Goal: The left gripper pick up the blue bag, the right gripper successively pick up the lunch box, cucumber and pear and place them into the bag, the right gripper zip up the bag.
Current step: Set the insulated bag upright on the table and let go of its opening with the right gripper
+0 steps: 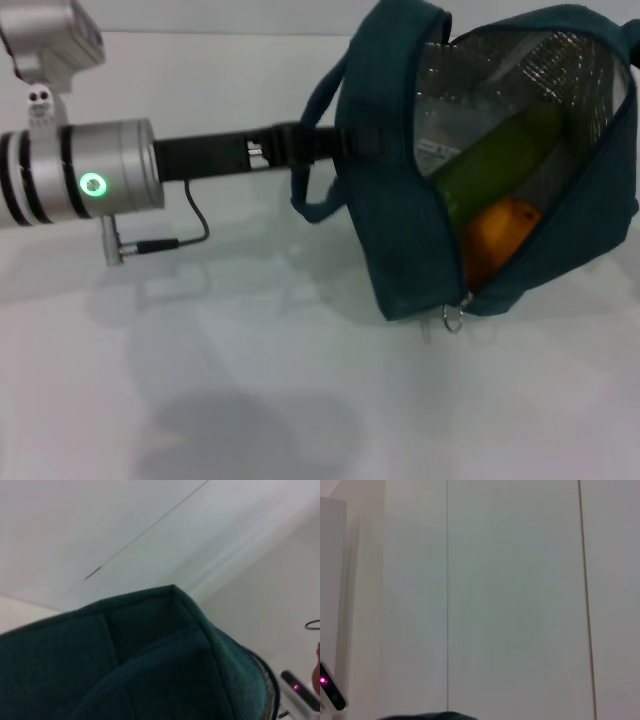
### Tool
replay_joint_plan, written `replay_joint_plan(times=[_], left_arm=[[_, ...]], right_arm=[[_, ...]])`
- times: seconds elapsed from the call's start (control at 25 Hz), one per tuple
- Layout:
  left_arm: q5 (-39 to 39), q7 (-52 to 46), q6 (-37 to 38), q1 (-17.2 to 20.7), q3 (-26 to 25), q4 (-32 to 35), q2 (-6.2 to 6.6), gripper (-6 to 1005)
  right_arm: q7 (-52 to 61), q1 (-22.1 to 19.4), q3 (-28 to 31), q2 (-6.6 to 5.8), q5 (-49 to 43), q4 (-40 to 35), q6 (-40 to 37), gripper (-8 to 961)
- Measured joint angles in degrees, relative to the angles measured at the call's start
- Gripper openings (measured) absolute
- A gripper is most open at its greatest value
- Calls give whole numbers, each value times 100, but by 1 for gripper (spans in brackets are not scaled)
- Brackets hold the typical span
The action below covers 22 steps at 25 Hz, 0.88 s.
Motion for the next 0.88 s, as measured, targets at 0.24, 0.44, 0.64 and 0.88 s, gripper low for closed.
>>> replay_joint_plan(times=[0.24, 0.44, 0.64, 0.88], left_arm=[[-36, 1, -102, 4, 266, -166, -39, 50], [-560, -6, -76, 82, 839, -329, -38, 50], [-750, -10, -109, 182, 1035, -387, -22, 50], [-742, 32, -403, 268, 1009, -439, -4, 50]], right_arm=[[12, 23, -6, -10, -89, 18, 50, 58], [157, 116, -6, -29, -325, 25, 135, 58], [169, 261, -7, 4, -595, 117, 433, 58], [151, 489, -16, 19, -790, 430, 630, 57]])
